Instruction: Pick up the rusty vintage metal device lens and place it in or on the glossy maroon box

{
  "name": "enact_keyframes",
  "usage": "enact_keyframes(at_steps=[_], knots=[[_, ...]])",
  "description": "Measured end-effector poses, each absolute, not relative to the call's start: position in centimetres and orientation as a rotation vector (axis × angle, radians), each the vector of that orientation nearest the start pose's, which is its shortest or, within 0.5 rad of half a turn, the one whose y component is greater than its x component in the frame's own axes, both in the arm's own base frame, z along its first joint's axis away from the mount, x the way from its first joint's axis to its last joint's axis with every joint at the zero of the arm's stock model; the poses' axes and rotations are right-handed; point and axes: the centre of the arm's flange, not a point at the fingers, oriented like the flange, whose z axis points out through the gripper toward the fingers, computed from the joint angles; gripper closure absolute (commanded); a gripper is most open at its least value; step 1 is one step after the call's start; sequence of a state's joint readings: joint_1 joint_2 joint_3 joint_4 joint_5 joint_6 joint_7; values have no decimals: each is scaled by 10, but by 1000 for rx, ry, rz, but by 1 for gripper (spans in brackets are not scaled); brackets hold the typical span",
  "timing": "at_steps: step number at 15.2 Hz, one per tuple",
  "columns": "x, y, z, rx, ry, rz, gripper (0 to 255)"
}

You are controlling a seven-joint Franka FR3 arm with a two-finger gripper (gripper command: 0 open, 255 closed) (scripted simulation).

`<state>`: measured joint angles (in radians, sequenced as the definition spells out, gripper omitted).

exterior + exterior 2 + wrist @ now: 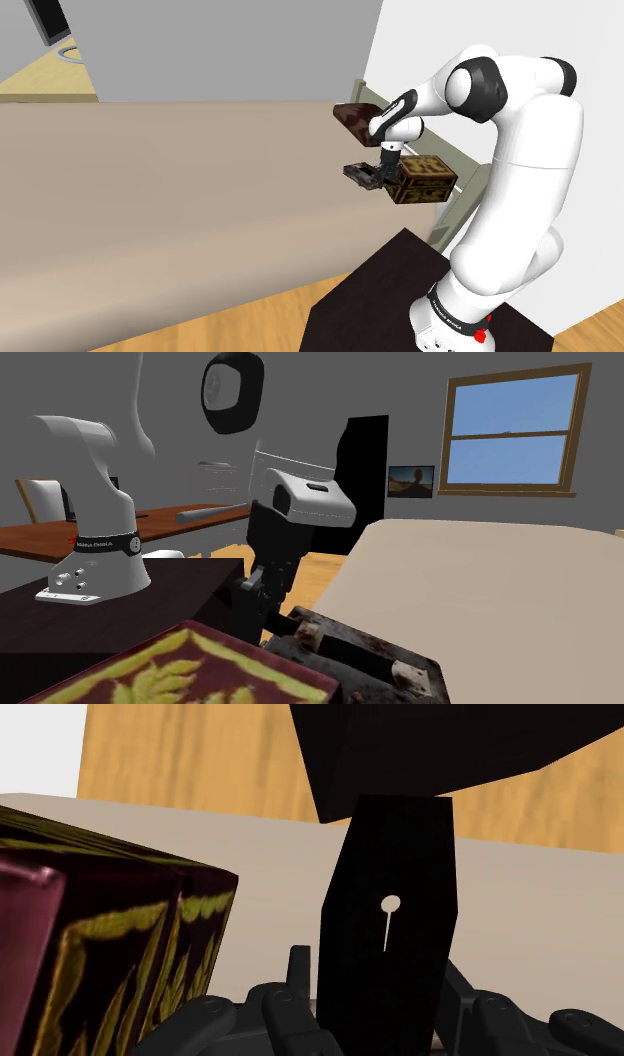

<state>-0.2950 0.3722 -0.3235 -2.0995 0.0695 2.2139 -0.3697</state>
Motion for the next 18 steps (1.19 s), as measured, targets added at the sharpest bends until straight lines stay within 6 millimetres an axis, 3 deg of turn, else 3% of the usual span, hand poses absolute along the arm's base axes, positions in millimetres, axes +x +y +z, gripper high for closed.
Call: enact_keyframes(at_steps=[18], knots=[[454,-322,328,-3035,444,370,255]])
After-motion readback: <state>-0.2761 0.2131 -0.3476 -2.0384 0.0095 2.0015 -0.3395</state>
